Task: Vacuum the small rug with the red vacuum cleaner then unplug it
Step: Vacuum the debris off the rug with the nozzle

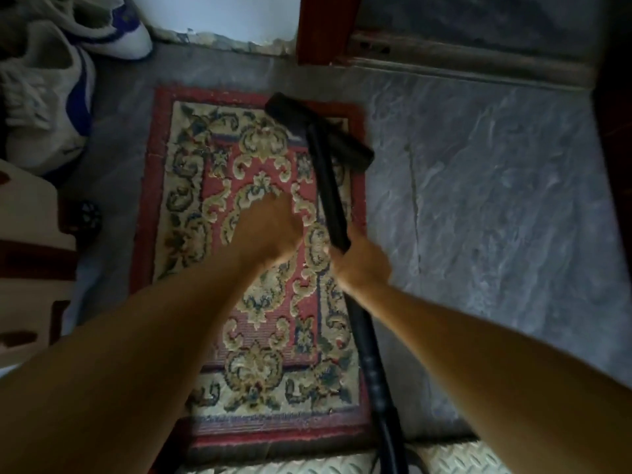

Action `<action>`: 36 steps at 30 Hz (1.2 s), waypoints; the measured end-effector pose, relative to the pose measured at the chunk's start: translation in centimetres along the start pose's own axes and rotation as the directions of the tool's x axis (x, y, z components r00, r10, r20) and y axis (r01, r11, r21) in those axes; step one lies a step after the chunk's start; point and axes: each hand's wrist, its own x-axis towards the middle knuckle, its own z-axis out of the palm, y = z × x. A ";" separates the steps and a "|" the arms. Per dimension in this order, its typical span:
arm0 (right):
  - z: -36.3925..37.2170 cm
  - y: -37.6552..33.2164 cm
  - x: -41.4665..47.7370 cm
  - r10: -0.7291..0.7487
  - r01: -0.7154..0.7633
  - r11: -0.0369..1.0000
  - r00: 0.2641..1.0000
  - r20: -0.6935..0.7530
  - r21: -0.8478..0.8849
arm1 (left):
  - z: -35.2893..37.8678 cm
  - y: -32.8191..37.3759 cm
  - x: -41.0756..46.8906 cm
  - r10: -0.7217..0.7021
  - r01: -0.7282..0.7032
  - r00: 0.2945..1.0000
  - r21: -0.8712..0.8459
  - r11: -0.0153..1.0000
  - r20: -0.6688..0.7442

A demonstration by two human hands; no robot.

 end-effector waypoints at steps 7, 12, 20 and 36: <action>-1.9 -2.7 4.3 0.081 -0.081 0.997 0.997 0.020 -0.001 | -0.2 -2.7 -1.2 0.010 -0.010 1.000 0.013 1.000 0.013; 4.7 -0.7 -6.1 0.012 -0.013 0.997 1.000 0.016 0.076 | -0.6 -6.2 -4.9 0.018 -0.025 0.997 0.104 0.994 0.069; 2.8 -8.0 -1.5 -0.115 0.116 0.993 0.990 0.080 -0.003 | -2.5 -10.7 -4.8 -0.006 0.002 0.999 0.139 0.990 0.032; 8.5 -1.7 -16.8 -0.172 0.213 0.974 0.922 0.346 -0.082 | -3.9 -11.8 -11.1 -0.266 0.264 0.964 -0.207 0.942 0.016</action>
